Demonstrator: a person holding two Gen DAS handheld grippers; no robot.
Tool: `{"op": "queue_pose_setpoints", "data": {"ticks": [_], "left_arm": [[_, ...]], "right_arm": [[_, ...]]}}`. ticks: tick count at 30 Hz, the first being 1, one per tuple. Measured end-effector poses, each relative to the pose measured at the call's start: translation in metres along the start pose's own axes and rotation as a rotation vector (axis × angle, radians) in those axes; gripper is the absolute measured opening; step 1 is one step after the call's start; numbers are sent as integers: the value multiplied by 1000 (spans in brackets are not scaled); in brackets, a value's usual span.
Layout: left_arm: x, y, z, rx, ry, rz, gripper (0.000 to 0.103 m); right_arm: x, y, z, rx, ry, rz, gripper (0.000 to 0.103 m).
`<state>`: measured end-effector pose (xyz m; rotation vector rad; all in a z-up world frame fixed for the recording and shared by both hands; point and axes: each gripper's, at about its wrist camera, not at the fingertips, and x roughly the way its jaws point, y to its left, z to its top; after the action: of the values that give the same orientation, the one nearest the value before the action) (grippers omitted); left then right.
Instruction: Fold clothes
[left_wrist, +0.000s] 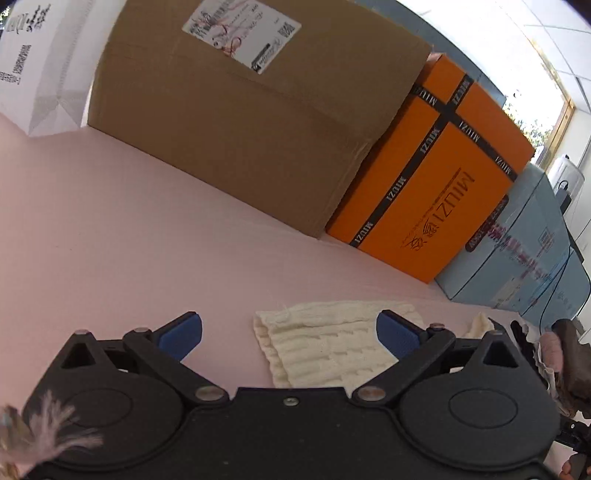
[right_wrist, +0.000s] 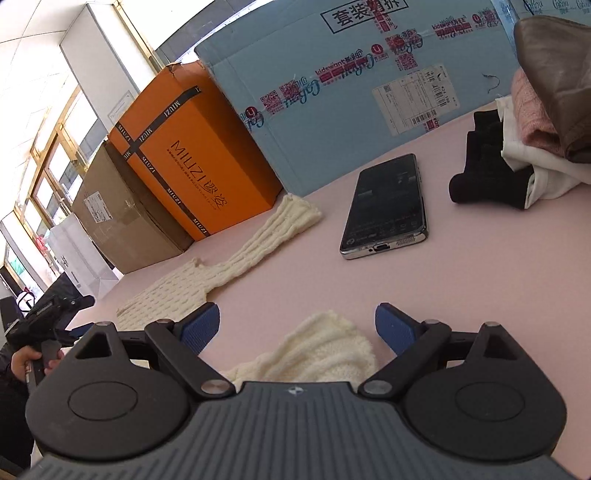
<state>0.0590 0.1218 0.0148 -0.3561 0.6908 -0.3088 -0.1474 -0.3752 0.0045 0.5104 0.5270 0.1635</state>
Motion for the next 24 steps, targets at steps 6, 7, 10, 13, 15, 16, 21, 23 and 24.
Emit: {"op": "queue_pose_setpoints", "data": {"ticks": [6, 7, 10, 13, 15, 16, 21, 23, 24], "left_arm": [[21, -59, -17, 386, 21, 104, 22], [21, -66, -17, 423, 13, 127, 20], [31, -76, -13, 532, -7, 171, 19], [48, -84, -6, 628, -22, 219, 19], [62, -88, -3, 687, -20, 251, 20], [69, -91, -1, 714, -19, 267, 26], [57, -97, -2, 700, -124, 355, 74], [35, -100, -10, 683, -170, 322, 84], [22, -101, -16, 673, -184, 280, 87]], "right_arm": [[3, 0, -2, -13, -5, 23, 91], [5, -2, -2, -5, -3, 41, 91], [8, -7, 0, 26, -3, 79, 91], [8, -10, 0, 43, -7, 98, 91], [9, -10, 0, 42, -8, 98, 91], [9, -10, 0, 42, -7, 99, 91], [9, -10, 0, 44, -4, 108, 91], [9, -11, 0, 47, 1, 126, 91], [9, -12, 1, 49, 4, 134, 91]]}}
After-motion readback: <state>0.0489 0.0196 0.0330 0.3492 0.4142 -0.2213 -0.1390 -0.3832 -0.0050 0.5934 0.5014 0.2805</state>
